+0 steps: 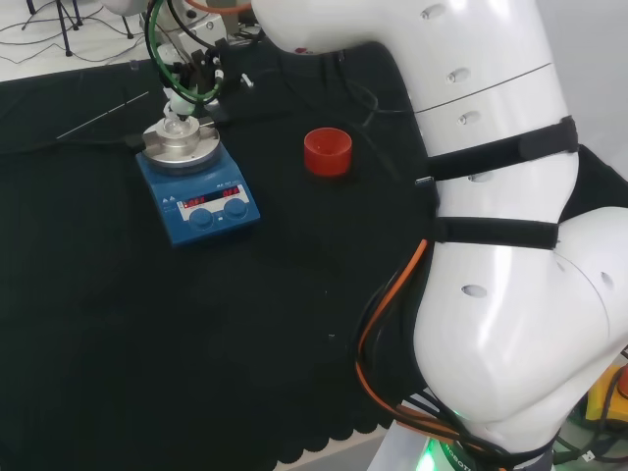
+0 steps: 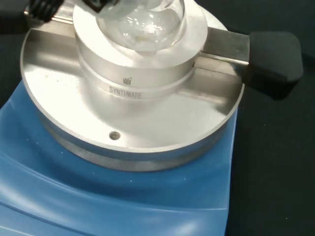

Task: Place the round-bottom flask on the heater.

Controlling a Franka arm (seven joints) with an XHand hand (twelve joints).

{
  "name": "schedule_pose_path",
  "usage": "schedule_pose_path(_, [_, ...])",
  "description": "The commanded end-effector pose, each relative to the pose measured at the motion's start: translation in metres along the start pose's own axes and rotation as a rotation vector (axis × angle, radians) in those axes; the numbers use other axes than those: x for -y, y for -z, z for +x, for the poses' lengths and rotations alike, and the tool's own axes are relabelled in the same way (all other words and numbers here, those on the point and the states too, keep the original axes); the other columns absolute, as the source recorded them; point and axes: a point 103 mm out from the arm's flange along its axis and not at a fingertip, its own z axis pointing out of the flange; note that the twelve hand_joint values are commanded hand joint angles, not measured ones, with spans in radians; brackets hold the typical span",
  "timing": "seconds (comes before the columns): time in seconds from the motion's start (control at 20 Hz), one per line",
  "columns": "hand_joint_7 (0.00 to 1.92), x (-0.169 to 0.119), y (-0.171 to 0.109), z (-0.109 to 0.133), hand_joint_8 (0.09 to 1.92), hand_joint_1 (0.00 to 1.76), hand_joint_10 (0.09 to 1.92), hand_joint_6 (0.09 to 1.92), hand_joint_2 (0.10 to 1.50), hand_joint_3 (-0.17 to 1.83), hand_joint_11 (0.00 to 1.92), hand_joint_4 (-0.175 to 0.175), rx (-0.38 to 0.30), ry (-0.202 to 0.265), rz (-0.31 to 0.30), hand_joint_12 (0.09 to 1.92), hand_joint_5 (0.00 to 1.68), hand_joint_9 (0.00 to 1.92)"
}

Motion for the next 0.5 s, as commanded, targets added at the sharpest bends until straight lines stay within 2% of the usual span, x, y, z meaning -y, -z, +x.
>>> schedule_pose_path(0.05, [0.25, 0.006, 0.006, -0.001, 0.7, 0.87, 0.74, 0.84, 0.64, 0.76, 0.02, -0.037, -0.015, 0.005, -0.02, 1.37, 0.52, 0.37])
schedule_pose_path(0.15, [0.24, 0.009, 0.008, -0.005, 0.7, 0.84, 0.75, 0.68, 0.62, 0.76, 0.01, -0.038, -0.022, 0.002, -0.024, 1.38, 0.38, 0.36])
schedule_pose_path(0.25, [0.23, 0.012, 0.012, -0.008, 0.71, 0.82, 0.76, 0.49, 0.62, 0.75, 0.01, -0.038, -0.025, -0.005, -0.02, 1.38, 0.31, 0.36])
schedule_pose_path(0.4, [0.21, 0.018, 0.02, -0.012, 0.71, 0.81, 0.76, 0.31, 0.62, 0.73, 0.0, -0.037, -0.026, -0.012, -0.03, 1.38, 0.3, 0.35])
schedule_pose_path(0.5, [0.2, 0.024, 0.025, -0.015, 0.71, 0.8, 0.76, 0.26, 0.63, 0.72, 0.0, -0.036, -0.029, -0.015, -0.035, 1.38, 0.3, 0.34])
